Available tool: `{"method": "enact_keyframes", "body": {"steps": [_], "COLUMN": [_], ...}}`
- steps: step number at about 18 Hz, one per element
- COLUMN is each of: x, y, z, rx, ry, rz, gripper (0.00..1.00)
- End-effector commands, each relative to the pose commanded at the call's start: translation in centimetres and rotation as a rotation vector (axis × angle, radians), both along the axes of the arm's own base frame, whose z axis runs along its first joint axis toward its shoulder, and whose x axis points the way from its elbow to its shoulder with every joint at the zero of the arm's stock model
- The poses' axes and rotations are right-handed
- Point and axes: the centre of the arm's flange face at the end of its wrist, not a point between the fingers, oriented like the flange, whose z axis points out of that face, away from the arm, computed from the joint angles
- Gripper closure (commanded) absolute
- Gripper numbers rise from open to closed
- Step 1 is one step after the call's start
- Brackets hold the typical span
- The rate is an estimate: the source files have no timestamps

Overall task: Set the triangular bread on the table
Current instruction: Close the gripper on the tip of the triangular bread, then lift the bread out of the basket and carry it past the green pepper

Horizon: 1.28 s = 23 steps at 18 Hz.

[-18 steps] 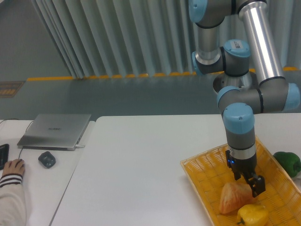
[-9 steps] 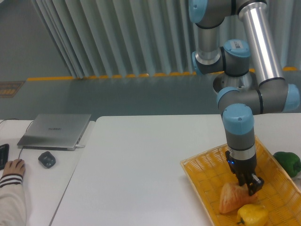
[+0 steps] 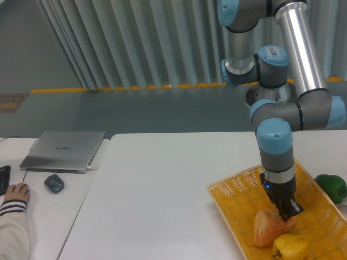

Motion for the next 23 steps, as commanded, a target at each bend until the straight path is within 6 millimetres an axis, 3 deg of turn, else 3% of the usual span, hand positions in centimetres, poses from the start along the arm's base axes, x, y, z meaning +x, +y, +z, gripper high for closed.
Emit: {"method": "enact_keyframes", "body": {"steps": [5,9,13,18,23], "x": [-1.3,-4.0,-7.7,-13.4,-17.8], "y": [-4.2,-7.1,-10.2,-16.1,-21.3], "z": [5.6,8.1,8.5,8.5,8.0], "rx": [0.021,0.089,0.08,0.094,0.08], "ry": [-0.027,-0.055,-0.053,-0.044,-0.024], "rz": [-0.045,-0.015,-0.047,-0.093,-0.153], "gripper": [0.9,0.9,0.9,0.9,0.89]}}
